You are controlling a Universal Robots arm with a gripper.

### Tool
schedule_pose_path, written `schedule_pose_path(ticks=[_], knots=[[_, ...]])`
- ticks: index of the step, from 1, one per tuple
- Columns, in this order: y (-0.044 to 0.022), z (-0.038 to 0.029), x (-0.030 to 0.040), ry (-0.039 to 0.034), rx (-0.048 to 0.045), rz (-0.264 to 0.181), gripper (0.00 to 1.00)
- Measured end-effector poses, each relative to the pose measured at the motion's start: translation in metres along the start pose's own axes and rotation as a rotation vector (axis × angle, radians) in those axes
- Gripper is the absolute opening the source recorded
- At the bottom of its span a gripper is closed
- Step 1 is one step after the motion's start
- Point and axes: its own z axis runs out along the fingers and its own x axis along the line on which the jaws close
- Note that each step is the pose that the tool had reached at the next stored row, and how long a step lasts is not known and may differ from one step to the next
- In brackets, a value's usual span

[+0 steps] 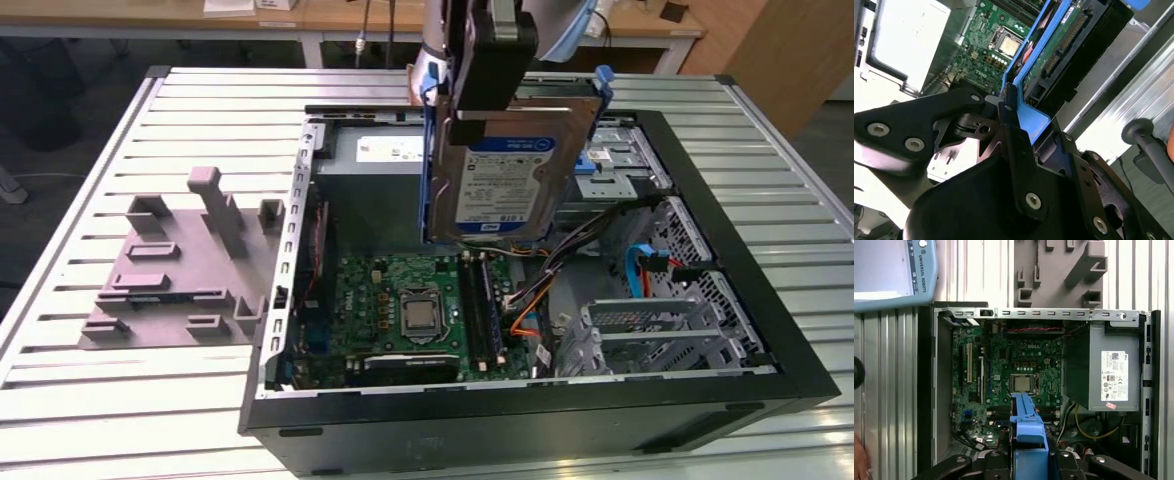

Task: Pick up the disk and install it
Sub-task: 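Insert the disk into the insertion slot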

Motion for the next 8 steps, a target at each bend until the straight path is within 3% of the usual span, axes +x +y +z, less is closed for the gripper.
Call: schedule_pose_path(ticks=[8], knots=[[-0.0003, 0.0004, 0.0180, -0.0001, -0.0008, 0.015, 0.37]])
